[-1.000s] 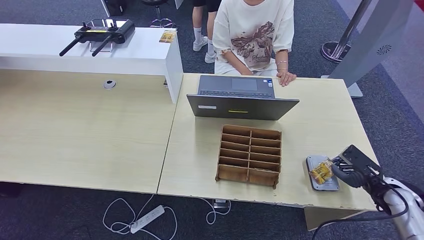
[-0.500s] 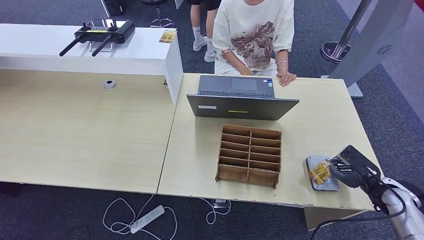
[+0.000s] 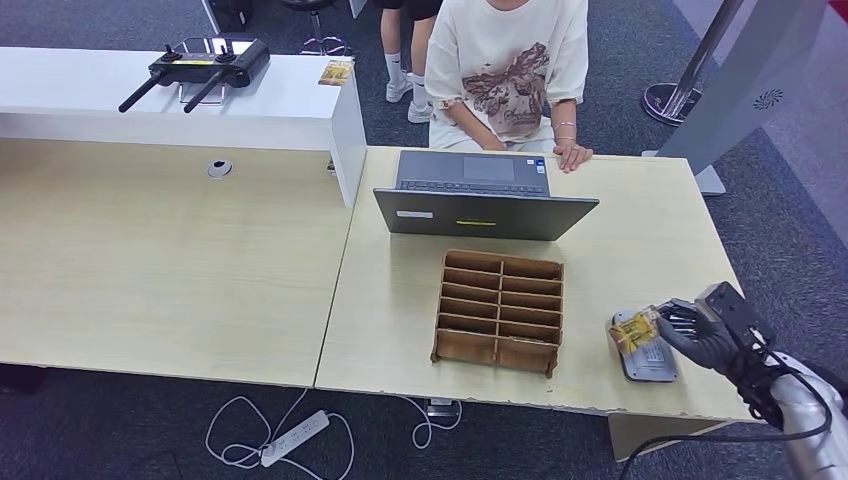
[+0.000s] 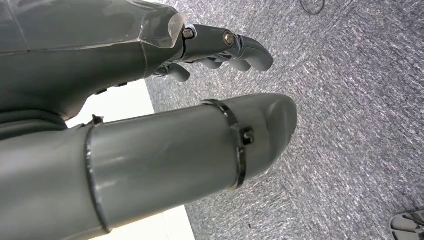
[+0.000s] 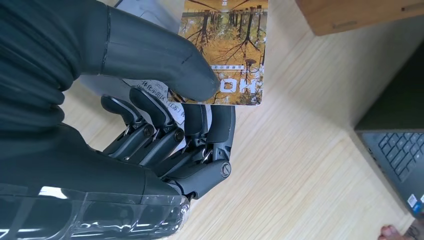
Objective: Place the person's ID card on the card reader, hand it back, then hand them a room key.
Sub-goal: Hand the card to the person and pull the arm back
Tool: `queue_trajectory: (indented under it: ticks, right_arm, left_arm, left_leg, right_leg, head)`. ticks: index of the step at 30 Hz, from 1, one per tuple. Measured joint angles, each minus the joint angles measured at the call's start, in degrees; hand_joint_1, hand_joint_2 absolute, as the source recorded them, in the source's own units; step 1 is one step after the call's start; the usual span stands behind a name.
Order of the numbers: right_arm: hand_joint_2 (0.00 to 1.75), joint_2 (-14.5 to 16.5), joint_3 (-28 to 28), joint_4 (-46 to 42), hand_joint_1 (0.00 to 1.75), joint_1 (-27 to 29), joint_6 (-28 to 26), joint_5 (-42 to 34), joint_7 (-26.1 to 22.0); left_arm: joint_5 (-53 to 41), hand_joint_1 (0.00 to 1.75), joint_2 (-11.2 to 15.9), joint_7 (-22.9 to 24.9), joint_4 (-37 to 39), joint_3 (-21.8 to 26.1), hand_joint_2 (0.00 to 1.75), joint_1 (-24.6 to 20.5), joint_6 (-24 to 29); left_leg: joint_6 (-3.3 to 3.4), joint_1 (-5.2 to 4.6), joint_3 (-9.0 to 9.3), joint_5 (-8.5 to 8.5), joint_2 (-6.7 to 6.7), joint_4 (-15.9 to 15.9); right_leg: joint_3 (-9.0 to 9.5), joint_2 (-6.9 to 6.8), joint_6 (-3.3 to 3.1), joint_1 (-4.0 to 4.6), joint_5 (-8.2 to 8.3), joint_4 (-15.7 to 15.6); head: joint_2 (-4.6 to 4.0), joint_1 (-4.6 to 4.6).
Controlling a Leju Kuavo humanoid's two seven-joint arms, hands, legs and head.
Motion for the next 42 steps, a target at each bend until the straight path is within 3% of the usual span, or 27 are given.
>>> queue_trajectory:
  ticks: [10,17,23,32,39,42]
  right_arm:
    - [1.75,0.0,-1.3,-1.4,1.75,0.0,2.9,-4.6,-1.2]
    - [1.75,1.3,-2.7,-3.5,1.75,-2.4,-0.6,-7.4,-0.7]
    - [1.75,3.0,-3.8,-5.7,1.75,-7.3,-3.8,-9.5,0.6]
    - [1.75,5.0,-3.5,-6.1,1.75,-17.0,-3.8,-10.3,0.7]
    - [1.75,6.4,-0.9,-4.6,1.75,-25.2,-3.5,-10.3,1.3]
    - [1.75,7.5,1.3,-3.5,1.75,-28.4,-6.2,-7.5,1.4]
  left_arm:
    - [-0.5,0.00,0.0,-0.1,0.0,0.0,0.00,0.0,0.0]
    - [-0.4,0.00,0.0,-0.3,0.0,0.0,0.00,-0.1,0.1]
    - [-1.1,0.00,-0.1,-0.4,0.0,0.0,0.00,-0.1,0.2]
    - [-1.7,0.00,-0.4,-0.4,0.0,0.0,0.00,-0.7,0.0]
    - [-1.4,0.00,-0.5,-0.4,0.0,0.0,0.00,-0.8,0.0]
    - [-1.1,0.00,-0.5,-0.5,0.0,0.0,0.00,-0.9,0.0]
  left_leg:
    - [0.00,0.00,0.00,0.00,0.00,0.0]
    - [0.00,0.00,0.02,0.01,0.04,0.0]
    - [-0.02,0.00,0.03,0.03,0.04,0.0]
    - [-0.03,-0.01,0.01,0.03,0.04,0.0]
    - [-0.05,0.01,0.00,0.06,0.00,0.0]
    - [-0.05,0.00,-0.01,0.06,0.04,0.0]
  right_leg:
    - [0.01,0.00,0.00,0.00,0.00,0.0]
    - [0.01,0.04,-0.01,0.00,0.01,0.0]
    - [0.01,0.03,-0.01,0.00,0.01,0.1]
    - [-0.01,0.04,-0.02,-0.01,0.02,0.1]
    - [0.00,0.01,-0.02,0.00,0.02,0.1]
    - [-0.03,0.06,-0.04,0.00,0.04,0.1]
  head:
    - [0.00,0.01]
    - [0.00,0.01]
    - [0.00,0.01]
    - [0.00,0.02]
    - [0.00,0.02]
    - [0.00,0.02]
